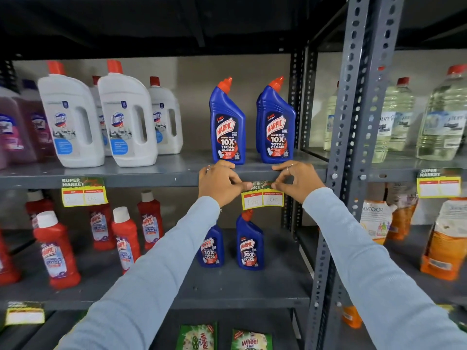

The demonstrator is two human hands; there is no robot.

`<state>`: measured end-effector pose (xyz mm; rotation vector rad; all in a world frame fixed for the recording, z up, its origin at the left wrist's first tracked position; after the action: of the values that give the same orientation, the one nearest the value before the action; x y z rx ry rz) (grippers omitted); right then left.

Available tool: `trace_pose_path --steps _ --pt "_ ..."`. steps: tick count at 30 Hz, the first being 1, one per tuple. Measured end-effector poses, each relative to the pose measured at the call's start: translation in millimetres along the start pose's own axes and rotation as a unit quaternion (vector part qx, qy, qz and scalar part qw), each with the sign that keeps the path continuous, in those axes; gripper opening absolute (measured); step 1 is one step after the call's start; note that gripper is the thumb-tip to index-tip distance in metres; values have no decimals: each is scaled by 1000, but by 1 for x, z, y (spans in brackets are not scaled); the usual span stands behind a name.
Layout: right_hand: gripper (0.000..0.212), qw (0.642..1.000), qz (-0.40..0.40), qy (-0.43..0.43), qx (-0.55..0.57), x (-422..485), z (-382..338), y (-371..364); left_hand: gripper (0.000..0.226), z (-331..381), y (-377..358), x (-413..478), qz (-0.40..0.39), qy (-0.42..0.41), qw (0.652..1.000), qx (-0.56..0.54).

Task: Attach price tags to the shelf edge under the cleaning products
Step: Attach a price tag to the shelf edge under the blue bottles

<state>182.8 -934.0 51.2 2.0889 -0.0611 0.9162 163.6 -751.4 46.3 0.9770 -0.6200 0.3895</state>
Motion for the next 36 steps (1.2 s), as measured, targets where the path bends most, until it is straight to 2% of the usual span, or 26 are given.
trace_pose_path --steps 7,16,23,26,30,36 --pt "13 998 6 -32 47 15 3 2 32 0 4 13 -8 16 1000 -18" --pt "13 998 -7 -54 29 21 6 -1 29 -4 0 20 -16 25 999 15" --pt "19 994 17 -98 39 24 11 -1 40 -7 3 23 8 22 1000 -2" --pt "25 993 22 -105 40 24 12 -1 39 -11 3 21 20 14 1000 -18" --pt "45 991 58 -117 28 22 8 -5 40 -15 3 21 40 -2 998 -50" --pt "54 985 107 -136 -13 18 10 -16 34 -19 0 26 20 -14 998 -55"
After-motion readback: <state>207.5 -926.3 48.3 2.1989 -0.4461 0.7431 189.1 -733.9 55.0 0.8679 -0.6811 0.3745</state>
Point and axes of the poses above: each hand's wrist, its own x-axis towards the middle knuckle, its own y-axis out of the back of the hand, z = x × y, the point moved 8 cm from there along x, towards the middle knuckle, and after that the axes turned 2 degrees about z, right-handed, at the moved point
